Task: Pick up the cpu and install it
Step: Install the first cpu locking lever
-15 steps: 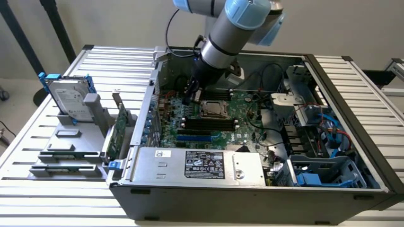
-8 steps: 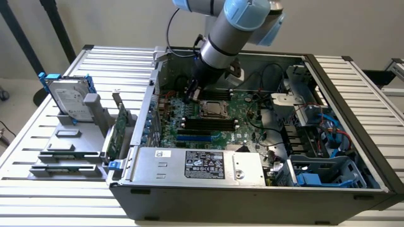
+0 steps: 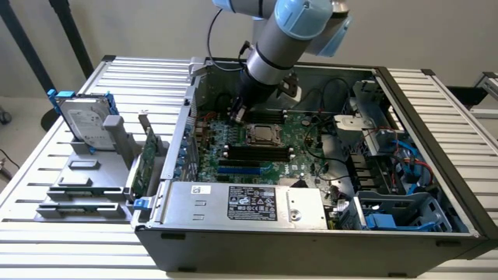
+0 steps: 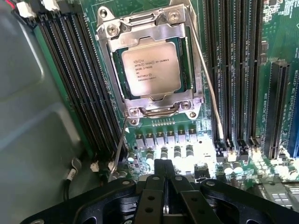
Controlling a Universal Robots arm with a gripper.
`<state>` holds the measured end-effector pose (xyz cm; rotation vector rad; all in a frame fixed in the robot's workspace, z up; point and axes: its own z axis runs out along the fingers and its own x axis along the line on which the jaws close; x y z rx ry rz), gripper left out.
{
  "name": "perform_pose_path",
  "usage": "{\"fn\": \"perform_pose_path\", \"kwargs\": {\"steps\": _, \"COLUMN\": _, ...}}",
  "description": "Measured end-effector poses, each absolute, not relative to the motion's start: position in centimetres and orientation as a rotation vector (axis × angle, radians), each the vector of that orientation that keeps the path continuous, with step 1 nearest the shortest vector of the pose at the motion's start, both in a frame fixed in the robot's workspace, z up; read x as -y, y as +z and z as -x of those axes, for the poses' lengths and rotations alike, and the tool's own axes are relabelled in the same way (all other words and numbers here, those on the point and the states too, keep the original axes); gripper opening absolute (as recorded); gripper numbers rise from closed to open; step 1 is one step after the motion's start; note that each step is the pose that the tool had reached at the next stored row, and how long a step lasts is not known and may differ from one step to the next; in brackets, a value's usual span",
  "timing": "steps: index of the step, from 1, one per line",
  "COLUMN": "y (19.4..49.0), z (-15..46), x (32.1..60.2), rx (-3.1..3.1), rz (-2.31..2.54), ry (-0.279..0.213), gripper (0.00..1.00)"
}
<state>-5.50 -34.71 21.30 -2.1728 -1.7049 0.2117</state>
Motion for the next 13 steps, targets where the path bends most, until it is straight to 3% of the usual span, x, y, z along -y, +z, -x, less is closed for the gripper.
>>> {"fn": "perform_pose_path", "kwargs": {"steps": 13, "y": 22.4, "z": 5.6, "x": 34.7, "rx": 1.556, "rz": 2.254, "ry": 0.160, "gripper": 0.11}}
